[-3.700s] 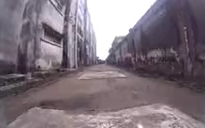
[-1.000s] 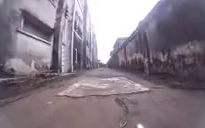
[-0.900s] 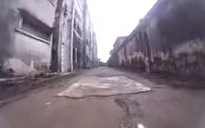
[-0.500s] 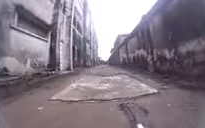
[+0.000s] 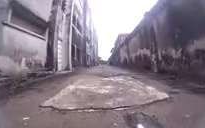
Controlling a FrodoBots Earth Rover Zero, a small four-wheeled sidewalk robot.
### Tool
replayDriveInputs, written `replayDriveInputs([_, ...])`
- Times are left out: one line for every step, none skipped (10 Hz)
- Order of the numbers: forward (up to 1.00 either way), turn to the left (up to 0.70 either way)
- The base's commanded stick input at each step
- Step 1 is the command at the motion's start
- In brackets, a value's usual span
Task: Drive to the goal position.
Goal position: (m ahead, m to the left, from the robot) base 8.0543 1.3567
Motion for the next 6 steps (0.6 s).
replayDriveInputs([0.70, -0.35])
replayDriveInputs([0.70, -0.35])
replayDriveInputs([0.70, -0.16])
replayDriveInputs([0.70, 0.00])
replayDriveInputs([0.70, 0.00])
replayDriveInputs([0.70, 0.00])
